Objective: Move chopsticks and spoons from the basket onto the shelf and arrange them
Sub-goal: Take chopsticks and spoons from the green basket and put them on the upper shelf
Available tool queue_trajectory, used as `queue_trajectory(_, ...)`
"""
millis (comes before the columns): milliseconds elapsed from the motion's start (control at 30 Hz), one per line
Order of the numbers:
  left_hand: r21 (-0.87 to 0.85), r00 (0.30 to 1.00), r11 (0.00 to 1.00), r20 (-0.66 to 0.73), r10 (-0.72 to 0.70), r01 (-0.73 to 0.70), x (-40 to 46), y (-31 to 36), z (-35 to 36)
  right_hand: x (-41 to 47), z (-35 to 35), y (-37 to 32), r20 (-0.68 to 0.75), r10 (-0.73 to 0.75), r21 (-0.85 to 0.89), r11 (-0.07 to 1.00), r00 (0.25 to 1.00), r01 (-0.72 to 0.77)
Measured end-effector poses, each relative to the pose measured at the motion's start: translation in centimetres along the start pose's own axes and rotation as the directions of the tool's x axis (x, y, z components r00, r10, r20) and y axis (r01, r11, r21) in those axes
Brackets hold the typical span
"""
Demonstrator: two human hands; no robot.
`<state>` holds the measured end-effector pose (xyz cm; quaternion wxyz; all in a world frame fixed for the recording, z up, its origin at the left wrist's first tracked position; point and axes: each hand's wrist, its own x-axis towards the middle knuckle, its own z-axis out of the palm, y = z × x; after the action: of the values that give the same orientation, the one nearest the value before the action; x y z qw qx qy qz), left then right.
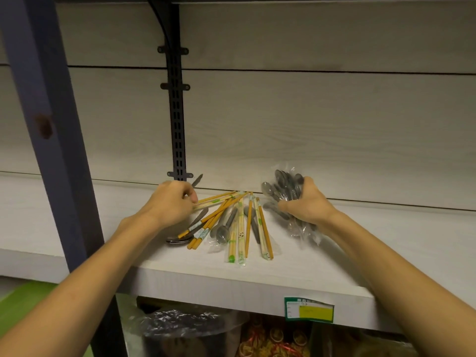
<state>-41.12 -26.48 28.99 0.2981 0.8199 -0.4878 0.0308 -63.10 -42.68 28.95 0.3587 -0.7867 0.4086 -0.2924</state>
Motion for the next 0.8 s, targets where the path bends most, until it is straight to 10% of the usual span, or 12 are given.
queue_trajectory(567, 0.050, 0.975, 0.997, 0.211, -0.062, 0.053, -1.3, -1.2, -0.2, -2.1, 0.2, -3.5, 0.107, -0.016, 0.117, 0.993, 0.994, 0.003)
queue_trajectory(800, 0.066, 0.977, 0.993, 0.181, -0.112, 0.102, -1.3, -0.3, 0.1, -2.9, 2.5, -4.4, 0.217, -0.016, -0.180, 0.982, 0.976, 0.056)
